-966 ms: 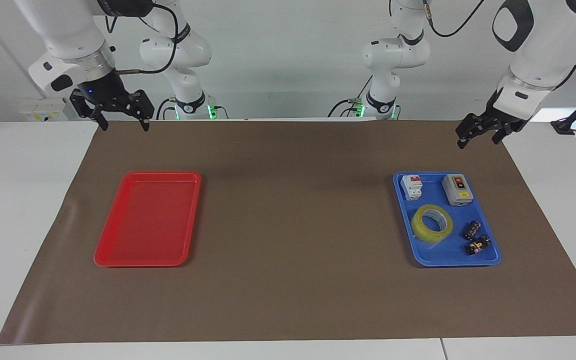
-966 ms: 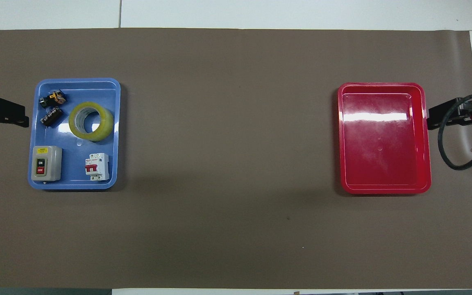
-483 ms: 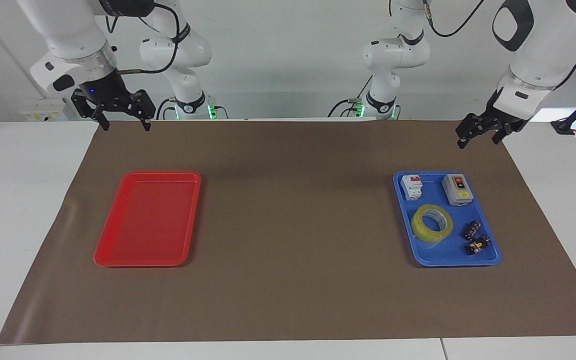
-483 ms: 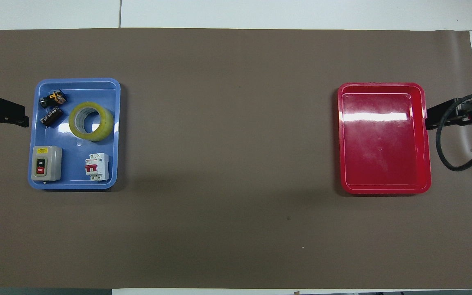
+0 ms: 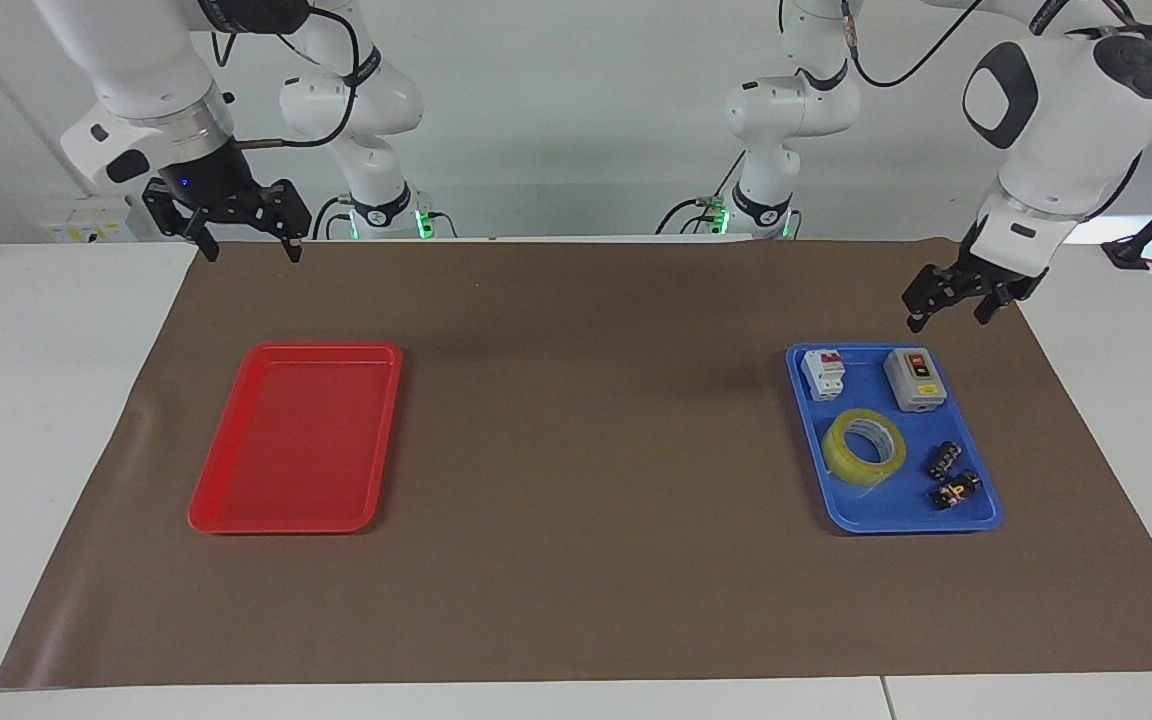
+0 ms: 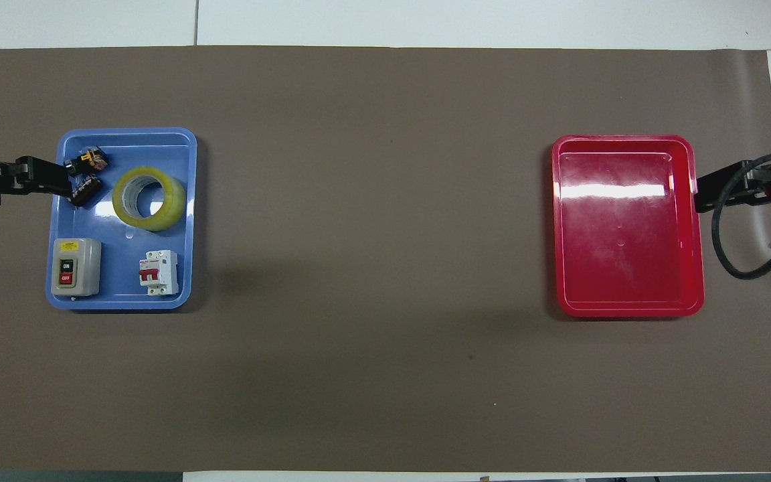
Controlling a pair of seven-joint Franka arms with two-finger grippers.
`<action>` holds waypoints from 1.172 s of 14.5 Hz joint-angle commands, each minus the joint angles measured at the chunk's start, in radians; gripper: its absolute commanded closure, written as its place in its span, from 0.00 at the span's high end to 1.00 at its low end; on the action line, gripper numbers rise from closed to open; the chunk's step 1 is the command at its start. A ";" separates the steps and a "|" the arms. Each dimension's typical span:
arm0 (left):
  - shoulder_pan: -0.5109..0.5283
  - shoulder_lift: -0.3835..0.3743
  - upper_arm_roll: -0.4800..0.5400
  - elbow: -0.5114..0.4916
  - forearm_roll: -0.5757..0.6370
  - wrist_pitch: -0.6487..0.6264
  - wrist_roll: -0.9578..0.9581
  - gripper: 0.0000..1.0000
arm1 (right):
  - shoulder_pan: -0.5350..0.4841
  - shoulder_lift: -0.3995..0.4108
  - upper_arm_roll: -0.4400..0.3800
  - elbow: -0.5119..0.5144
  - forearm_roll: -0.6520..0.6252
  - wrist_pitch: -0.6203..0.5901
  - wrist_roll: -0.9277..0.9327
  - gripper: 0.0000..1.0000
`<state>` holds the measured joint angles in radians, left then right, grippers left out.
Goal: Place and move tape with both arms
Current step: 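Reach the left gripper into the blue tray and grasp the yellow tape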
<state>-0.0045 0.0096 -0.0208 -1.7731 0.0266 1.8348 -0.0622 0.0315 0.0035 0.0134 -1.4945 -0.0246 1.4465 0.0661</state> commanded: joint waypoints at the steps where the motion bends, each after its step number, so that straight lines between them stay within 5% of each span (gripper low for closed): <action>1: 0.006 0.035 0.001 -0.063 0.026 0.112 0.007 0.98 | -0.008 -0.002 0.007 -0.004 0.002 -0.012 -0.020 1.00; 11: 0.038 0.202 0.002 -0.235 0.026 0.561 0.005 0.95 | -0.008 -0.003 0.007 -0.007 0.003 -0.011 -0.022 1.00; 14: 0.037 0.236 0.002 -0.264 0.026 0.604 0.001 0.84 | -0.008 -0.003 0.007 -0.007 0.003 -0.011 -0.022 1.00; 15: 0.037 0.237 0.001 -0.276 0.026 0.619 -0.002 0.76 | -0.008 -0.003 0.007 -0.007 0.003 -0.009 -0.022 1.00; 16: 0.037 0.237 0.001 -0.290 0.026 0.629 -0.005 0.20 | -0.008 -0.003 0.008 -0.006 0.003 -0.009 -0.022 1.00; 17: 0.035 0.236 0.001 -0.295 0.026 0.624 -0.005 0.00 | -0.008 -0.003 0.007 -0.007 0.003 -0.011 -0.022 1.00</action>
<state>0.0280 0.2559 -0.0178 -2.0348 0.0268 2.4252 -0.0602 0.0319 0.0040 0.0134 -1.4962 -0.0245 1.4461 0.0661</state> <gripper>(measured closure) 0.313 0.000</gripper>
